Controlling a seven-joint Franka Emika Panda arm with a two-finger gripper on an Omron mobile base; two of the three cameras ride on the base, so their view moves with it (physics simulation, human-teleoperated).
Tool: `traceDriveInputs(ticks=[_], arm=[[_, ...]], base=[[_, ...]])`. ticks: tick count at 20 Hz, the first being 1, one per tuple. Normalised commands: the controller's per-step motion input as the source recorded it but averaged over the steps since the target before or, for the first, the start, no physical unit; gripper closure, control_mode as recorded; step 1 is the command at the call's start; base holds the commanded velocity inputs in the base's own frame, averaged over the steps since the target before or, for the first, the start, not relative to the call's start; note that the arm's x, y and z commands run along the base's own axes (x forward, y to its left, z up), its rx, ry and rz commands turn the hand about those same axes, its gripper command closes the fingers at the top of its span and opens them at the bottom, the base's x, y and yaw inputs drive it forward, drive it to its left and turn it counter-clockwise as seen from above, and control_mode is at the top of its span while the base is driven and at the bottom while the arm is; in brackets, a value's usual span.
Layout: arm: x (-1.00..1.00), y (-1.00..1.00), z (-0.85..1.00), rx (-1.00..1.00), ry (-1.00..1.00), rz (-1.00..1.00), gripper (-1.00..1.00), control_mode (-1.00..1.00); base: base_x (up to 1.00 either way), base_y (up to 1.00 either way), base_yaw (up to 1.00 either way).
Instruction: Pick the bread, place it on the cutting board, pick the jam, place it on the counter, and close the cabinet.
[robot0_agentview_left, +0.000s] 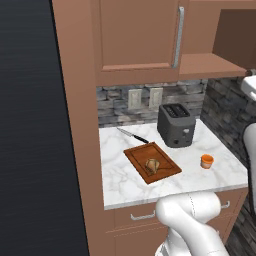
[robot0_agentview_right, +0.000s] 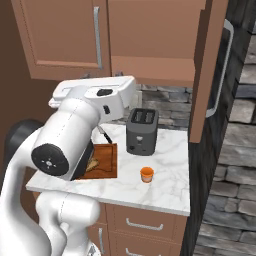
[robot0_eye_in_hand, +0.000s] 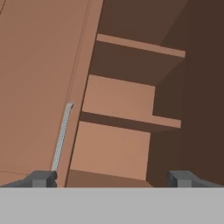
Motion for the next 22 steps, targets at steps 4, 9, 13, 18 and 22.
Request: traceDriveInputs(ticks=[4, 9, 13, 18, 22], arm=[[-0.13, -0.21, 0.00, 0.00, 0.00, 0.00, -1.00, -1.00], [-0.04, -0.18, 0.00, 0.00, 0.00, 0.00, -1.00, -1.00], [-0.03, -0.17, 0.00, 0.00, 0.00, 0.00, -1.00, -1.00], [-0.04, -0.17, -0.01, 0.00, 0.00, -0.03, -1.00, -1.00], [-0.07, -0.18, -0.02, 0.00, 0.00, -0.06, -1.00, -1.00]], base=[[0.00, 0.00, 0.00], [0.00, 0.00, 0.00], [0.00, 0.00, 0.00], [0.00, 0.00, 0.00], [0.00, 0.00, 0.00]])
